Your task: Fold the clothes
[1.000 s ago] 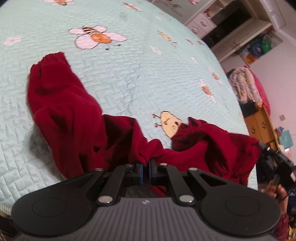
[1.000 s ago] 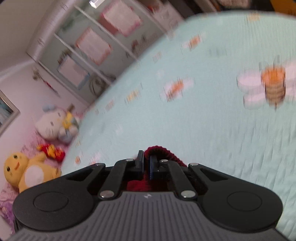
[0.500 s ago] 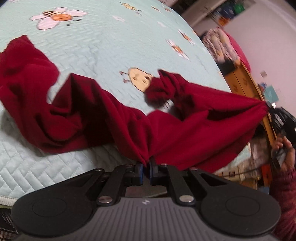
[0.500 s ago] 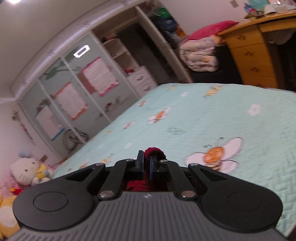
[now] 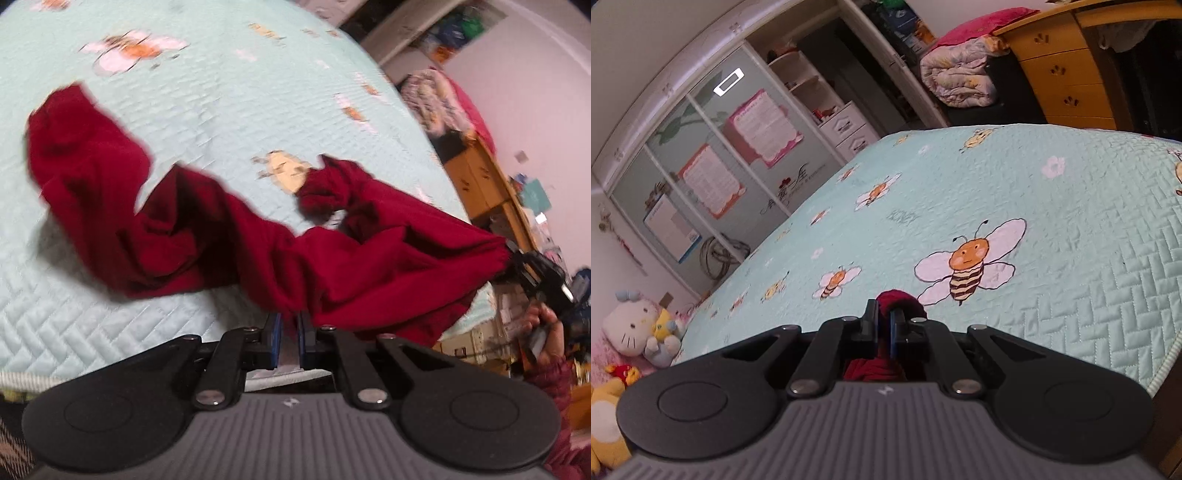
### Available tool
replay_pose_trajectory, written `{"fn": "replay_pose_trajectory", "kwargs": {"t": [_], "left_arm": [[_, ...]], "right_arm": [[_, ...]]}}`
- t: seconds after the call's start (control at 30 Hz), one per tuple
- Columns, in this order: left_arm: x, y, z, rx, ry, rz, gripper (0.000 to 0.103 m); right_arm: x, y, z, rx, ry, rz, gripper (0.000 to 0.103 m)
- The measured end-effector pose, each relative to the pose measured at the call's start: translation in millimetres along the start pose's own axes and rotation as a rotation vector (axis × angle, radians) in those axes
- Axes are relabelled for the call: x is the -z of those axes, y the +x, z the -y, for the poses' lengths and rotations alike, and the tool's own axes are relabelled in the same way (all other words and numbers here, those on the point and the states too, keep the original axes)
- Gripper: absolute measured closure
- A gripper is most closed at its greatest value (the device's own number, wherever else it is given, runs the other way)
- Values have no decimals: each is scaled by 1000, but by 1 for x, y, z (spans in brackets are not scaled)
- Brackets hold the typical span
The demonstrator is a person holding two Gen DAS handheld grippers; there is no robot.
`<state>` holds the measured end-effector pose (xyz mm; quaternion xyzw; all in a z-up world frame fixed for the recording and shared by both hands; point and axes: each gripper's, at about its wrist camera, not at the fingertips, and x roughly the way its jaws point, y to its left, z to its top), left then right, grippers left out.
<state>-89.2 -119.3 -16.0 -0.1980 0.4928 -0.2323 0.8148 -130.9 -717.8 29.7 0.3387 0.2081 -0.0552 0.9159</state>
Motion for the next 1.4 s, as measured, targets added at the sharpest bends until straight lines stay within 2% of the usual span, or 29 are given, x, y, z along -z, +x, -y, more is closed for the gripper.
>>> {"fn": "replay_pose_trajectory", "kwargs": {"t": [0.1, 0.2, 0.27, 0.3, 0.33, 0.4, 0.47, 0.5, 0.53, 0.6, 0.67, 0.77, 0.9, 1.1, 1.2, 1.3, 1.33, 1.37, 1.4], "left_arm": [[-4, 4, 20, 8, 87, -6, 84], [-2, 22, 33, -12, 156, -45, 57], [0, 40, 32, -43, 156, -78, 54], [0, 50, 30, -60, 141, -96, 55], [-2, 54, 27, -54, 116, -94, 57], [-7, 62, 21, -40, 65, -86, 59], [-13, 70, 15, -25, 13, -78, 81], [-16, 72, 13, -27, 1, -69, 100], [-19, 71, 13, -18, -10, -55, 102], [-25, 64, 17, 16, -17, -19, 102], [-30, 53, 24, 67, -5, 28, 102], [-44, 36, 35, 123, -10, 102, 102], [-63, 22, 44, 151, -27, 165, 102], [-67, 15, 46, 123, -13, 168, 102], [-64, 11, 47, 91, 12, 165, 102], [-60, 13, 53, 38, 65, 167, 102], [-59, 13, 56, 21, 82, 168, 102], [-58, 13, 58, 11, 93, 170, 102], [-57, 16, 56, -4, 102, 171, 102]], "right_arm": [[-10, 4, -8, -48, 26, 0, 99], [-22, 9, -16, -99, 54, 1, 98], [-24, 27, -18, -73, 5, -45, 93], [-22, 39, -18, -45, -29, -94, 92], [-20, 51, -17, -18, -62, -143, 88], [-6, 68, -13, 74, -127, -252, 86], [10, 67, -5, 79, -150, -312, 86], [18, 60, 0, 61, -148, -321, 86], [25, 50, 5, 52, -141, -320, 84], [37, 30, 15, 54, -120, -316, 81], [47, 14, 25, 82, -105, -323, 73], [69, 6, 27, 57, -90, -394, 65], [98, 1, 27, 25, -68, -477, 65], [135, 22, 18, 36, -44, -489, 65], [142, 25, 15, -4, -15, -475, 65], [144, 24, 7, -23, -41, -466, 72], [144, 23, 3, -23, -64, -466, 78], [143, 22, -2, -21, -94, -462, 88], [142, 20, -7, -16, -124, -456, 92]]}}
